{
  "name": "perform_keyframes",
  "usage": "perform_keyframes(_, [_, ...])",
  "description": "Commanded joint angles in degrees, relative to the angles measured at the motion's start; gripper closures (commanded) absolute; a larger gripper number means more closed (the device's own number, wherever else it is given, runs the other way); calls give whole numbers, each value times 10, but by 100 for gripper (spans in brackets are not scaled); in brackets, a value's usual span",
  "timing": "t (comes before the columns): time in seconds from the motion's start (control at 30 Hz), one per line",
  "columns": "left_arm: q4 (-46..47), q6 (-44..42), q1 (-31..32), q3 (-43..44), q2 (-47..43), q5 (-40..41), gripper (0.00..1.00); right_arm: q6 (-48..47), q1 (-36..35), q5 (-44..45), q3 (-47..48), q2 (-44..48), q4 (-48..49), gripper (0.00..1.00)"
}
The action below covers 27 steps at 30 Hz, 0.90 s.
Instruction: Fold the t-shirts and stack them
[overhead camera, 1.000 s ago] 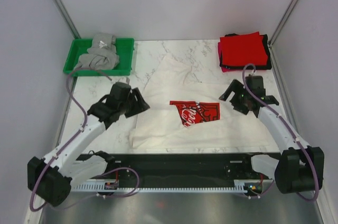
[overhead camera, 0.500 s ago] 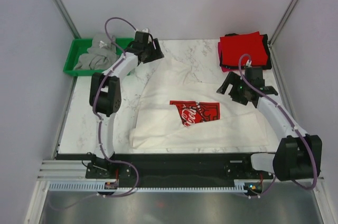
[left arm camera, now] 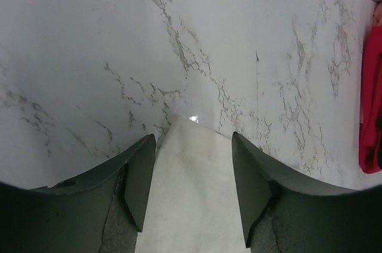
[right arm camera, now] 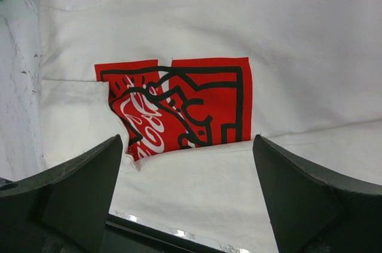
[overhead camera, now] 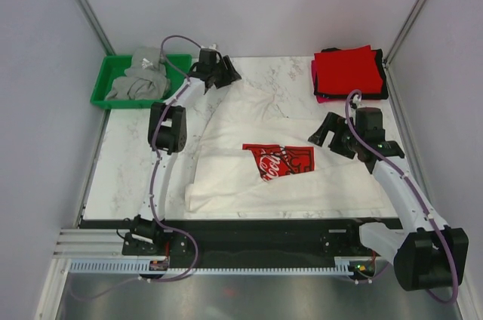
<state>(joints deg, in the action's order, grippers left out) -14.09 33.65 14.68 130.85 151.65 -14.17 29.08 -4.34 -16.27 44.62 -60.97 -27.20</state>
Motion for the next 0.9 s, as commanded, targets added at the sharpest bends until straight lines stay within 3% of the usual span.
perform_keyframes(0.0, [3,27,24,-39,-10,-17,38,-16,-1,2,9,0,11,2])
perform_keyframes(0.1, [16,34,24,-74,-23,-22,47,-23,1,52,16,-6,-2,2])
perform_keyframes(0.23, [29,45,14,-83,-18,-45,78,-35,32,105,44,-35,-7,2])
perform_keyframes(0.27, [33,49,11,-83,-14,-65,82,-29,41,133,50,-57,-10,2])
perform_keyframes(0.3, [36,57,2,-82,-9,-75,86,-22,83,142,63,-70,-10,3])
perform_keyframes(0.33, [46,69,-4,-88,-6,-92,96,-10,99,151,67,-84,-7,4])
perform_keyframes(0.5, [163,101,-22,-178,-32,-146,98,48,144,211,100,-219,96,11])
perform_keyframes(0.67, [170,99,-25,-183,-33,-157,98,23,173,262,192,-362,107,15])
perform_keyframes(0.87, [173,99,-26,-182,-31,-166,98,-2,204,262,285,-456,121,21])
